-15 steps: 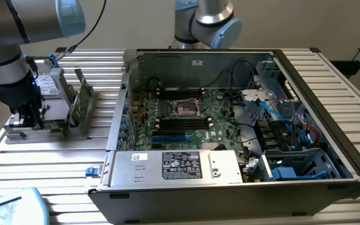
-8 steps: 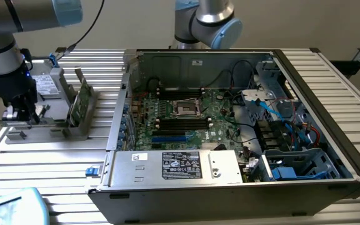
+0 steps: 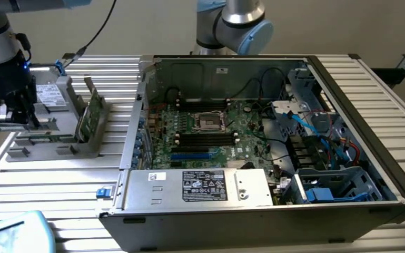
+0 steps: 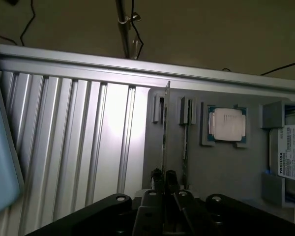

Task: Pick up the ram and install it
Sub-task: 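Pick up the ram and move it above insertion slot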

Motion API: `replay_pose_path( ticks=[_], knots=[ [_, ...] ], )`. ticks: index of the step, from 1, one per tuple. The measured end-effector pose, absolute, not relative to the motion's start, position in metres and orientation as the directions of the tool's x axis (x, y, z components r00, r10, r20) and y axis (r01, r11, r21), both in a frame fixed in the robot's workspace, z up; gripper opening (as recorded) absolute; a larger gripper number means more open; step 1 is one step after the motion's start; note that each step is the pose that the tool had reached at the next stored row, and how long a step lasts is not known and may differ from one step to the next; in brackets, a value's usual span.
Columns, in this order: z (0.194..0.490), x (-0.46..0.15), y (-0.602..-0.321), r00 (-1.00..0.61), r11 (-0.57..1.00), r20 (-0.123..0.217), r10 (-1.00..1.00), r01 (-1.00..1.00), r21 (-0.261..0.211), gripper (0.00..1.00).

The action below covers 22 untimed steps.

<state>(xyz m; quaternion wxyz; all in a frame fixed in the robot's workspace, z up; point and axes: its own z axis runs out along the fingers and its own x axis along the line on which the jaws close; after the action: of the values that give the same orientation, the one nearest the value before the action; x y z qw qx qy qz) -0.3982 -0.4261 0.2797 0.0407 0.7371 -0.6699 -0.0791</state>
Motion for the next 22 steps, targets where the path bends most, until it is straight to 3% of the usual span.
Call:
replay_pose_path(
  ticks=[22],
  knots=[
    [0.359, -0.332, -0.427, 0.094, -0.107, -0.078, -0.993, -0.978, 0.182, 0.14]
  ],
)
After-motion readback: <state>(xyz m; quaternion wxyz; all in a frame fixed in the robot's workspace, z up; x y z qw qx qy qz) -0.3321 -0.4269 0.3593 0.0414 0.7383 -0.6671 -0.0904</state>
